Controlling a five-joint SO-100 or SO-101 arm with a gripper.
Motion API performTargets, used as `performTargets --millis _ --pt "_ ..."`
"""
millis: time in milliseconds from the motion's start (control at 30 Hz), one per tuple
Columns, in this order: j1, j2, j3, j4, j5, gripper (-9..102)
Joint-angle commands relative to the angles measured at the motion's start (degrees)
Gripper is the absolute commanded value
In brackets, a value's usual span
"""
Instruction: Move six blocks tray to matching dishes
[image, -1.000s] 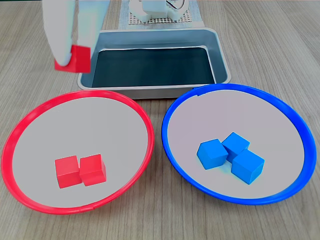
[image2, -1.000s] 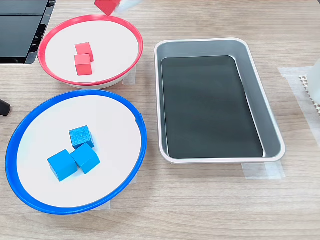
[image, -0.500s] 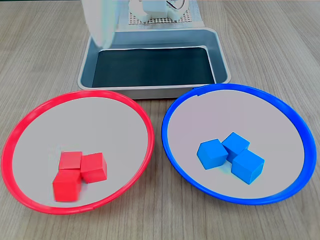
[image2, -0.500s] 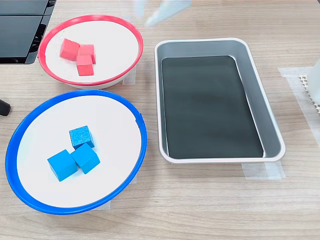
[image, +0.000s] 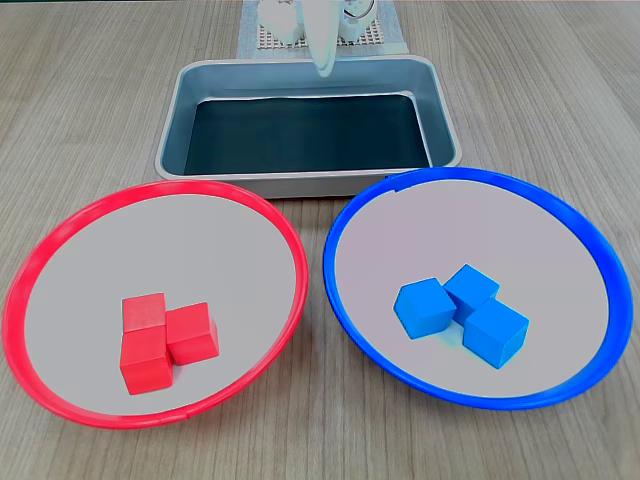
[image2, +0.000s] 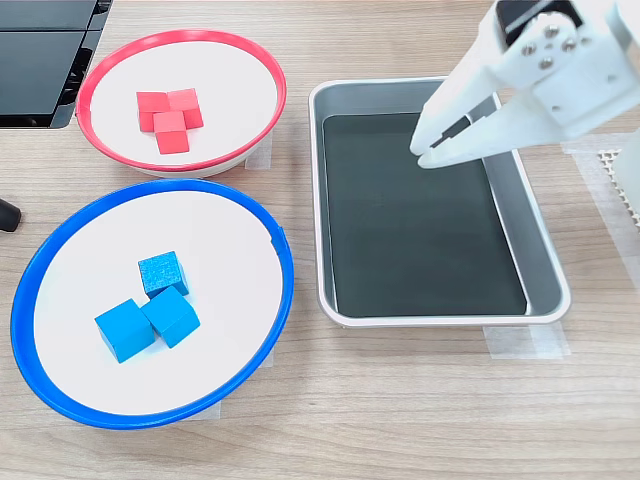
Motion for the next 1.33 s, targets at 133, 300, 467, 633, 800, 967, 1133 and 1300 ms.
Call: performTargets --millis 133,300,467,633,800,967,1133,1300 --pt "-0.26 19.69 12.39 1.85 -4.75 0" --pt "0.44 24.43 13.36 4.92 -3.96 0" --pt "0.35 24.43 13.36 4.92 -4.04 0" --pt "0.26 24.43 13.36 4.92 -4.13 0" --pt "0.26 24.43 13.36 4.92 -4.13 0" --pt "0.26 24.43 13.36 4.92 -4.13 0" --pt "0.26 24.43 13.36 4.92 -4.13 0" --pt "0.26 24.43 13.36 4.92 -4.13 0"
